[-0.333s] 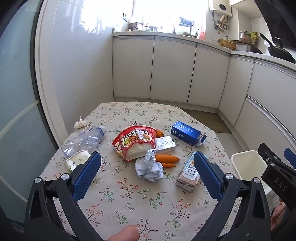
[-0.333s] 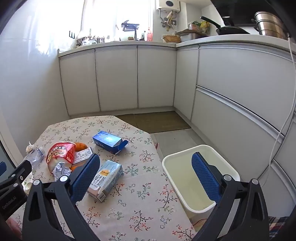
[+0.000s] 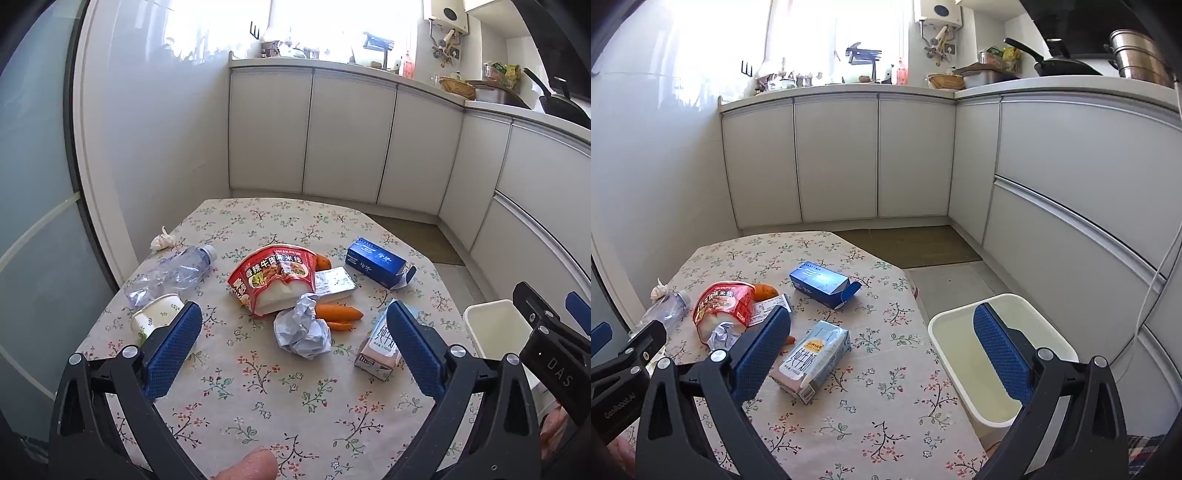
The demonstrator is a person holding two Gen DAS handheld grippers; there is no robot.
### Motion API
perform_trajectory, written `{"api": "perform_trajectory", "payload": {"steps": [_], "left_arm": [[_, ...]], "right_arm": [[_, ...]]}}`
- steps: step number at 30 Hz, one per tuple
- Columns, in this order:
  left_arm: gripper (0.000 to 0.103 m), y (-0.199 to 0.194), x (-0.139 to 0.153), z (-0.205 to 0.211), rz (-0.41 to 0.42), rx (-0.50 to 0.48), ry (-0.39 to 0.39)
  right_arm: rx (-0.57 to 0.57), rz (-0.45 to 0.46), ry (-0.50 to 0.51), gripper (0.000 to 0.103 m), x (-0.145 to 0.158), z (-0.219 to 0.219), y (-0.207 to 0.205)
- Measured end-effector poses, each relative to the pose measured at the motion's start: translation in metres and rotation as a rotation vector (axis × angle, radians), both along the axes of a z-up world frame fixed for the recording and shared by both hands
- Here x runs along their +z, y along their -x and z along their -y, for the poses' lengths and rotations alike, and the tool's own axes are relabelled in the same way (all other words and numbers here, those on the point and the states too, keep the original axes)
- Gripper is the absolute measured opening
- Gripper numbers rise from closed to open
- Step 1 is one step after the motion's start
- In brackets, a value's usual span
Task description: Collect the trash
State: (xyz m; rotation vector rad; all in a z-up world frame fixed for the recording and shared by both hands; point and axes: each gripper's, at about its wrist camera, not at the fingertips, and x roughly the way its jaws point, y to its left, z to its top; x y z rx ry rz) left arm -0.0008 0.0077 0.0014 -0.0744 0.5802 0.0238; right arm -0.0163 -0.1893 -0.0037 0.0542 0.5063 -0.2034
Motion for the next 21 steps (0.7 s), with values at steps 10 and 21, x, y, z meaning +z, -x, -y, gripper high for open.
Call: {"api": "perform_trajectory", "payload": {"steps": [10,21], "left_arm": [[0.096,-0.0033,-0.0053,0.0014,-0.010,-0.007,0.009],[0.096,-0.0049,-0.0053,0.0030,-0.022,-0.020,0.029]], "right_arm": [[0.010,-0.009,-0.003,0.097,-0.0020,-0.0081,0.0004],[0.011,-0.022,0.011,0.097,-0.0069,-0.0086,-0.0007]]}}
